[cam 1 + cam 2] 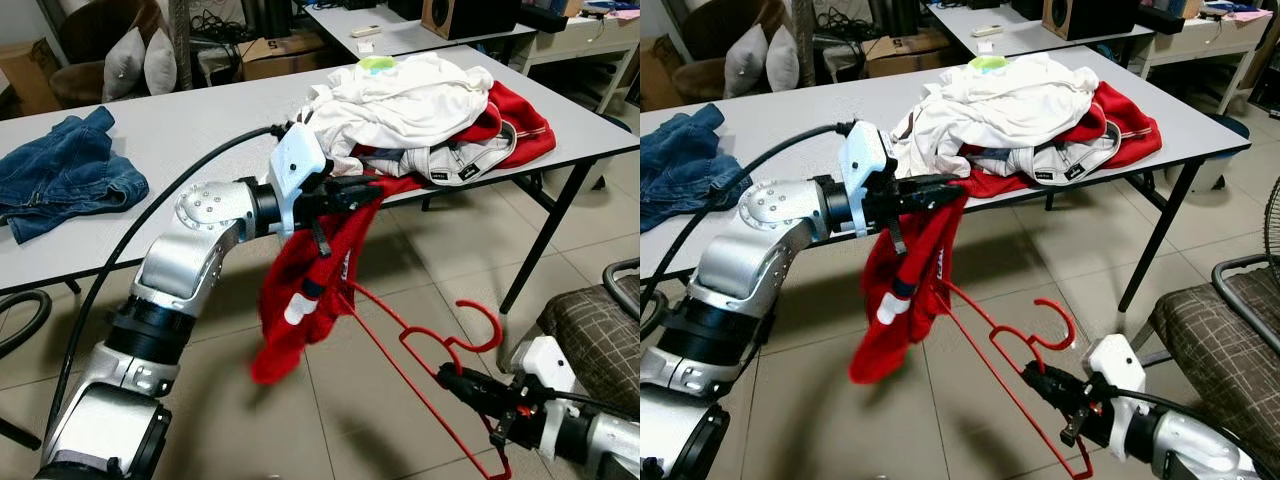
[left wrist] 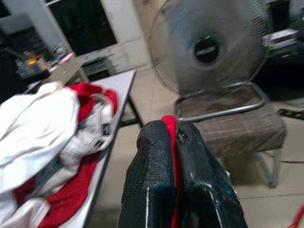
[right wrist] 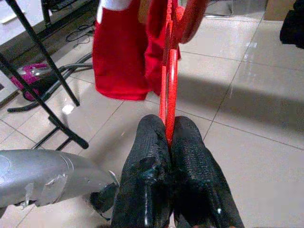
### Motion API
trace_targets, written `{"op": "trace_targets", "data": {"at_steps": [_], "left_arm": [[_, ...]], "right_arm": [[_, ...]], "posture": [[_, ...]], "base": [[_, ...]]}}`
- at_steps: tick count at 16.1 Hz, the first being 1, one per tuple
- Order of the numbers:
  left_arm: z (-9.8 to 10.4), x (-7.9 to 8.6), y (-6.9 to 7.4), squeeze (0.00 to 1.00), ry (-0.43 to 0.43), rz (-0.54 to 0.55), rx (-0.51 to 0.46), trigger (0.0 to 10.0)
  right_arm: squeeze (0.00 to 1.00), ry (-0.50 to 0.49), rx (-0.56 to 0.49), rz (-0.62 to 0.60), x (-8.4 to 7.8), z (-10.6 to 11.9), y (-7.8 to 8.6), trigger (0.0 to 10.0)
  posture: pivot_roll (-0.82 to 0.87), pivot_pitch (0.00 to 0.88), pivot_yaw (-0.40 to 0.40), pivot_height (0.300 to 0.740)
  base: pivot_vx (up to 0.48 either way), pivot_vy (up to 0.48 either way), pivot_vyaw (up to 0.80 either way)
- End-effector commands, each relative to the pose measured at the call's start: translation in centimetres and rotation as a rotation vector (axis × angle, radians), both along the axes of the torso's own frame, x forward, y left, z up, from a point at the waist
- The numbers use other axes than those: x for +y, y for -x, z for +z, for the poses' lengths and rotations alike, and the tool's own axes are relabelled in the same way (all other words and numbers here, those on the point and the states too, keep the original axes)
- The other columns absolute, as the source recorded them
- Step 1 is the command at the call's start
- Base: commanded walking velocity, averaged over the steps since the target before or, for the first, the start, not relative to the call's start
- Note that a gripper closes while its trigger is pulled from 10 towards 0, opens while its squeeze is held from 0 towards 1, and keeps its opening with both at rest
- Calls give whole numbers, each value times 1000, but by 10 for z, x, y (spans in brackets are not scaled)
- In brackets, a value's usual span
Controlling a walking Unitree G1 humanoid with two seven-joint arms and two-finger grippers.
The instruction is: Hang hanger
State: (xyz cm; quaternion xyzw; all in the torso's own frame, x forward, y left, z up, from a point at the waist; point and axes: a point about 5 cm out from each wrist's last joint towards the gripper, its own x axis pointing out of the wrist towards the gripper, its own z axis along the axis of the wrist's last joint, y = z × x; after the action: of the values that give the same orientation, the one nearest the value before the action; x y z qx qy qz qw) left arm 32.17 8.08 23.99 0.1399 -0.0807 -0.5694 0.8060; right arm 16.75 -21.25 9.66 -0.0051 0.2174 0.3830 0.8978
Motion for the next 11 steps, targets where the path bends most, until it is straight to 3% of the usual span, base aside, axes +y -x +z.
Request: {"op": "trace_targets", "data": {"at_steps": [1,5,9,11], "left_arm": [[2,3,3,0,6,-16,4,10000],[-1,-4,9,0,-5,-46,15,10000],[-20,-9,8,0,-64,2,29,10000],[-15,-9,10,0,-46,-10,26,10000]], "right_arm": [[0,2,6,-10,0,-1,-2,10000],[0,-9,-1,-25,3,-1,-14,10000],[0,-62,-22,43,22,0,-22,10000],[0,-69,2,55,23,-5,-23,10000]], "posture": [[-68,0,78,740],[-66,0,73,740],[-60,0,64,740],[-55,0,59,740]], "base": [[0,0,0],[0,0,0],[0,0,0],[0,0,0]]}}
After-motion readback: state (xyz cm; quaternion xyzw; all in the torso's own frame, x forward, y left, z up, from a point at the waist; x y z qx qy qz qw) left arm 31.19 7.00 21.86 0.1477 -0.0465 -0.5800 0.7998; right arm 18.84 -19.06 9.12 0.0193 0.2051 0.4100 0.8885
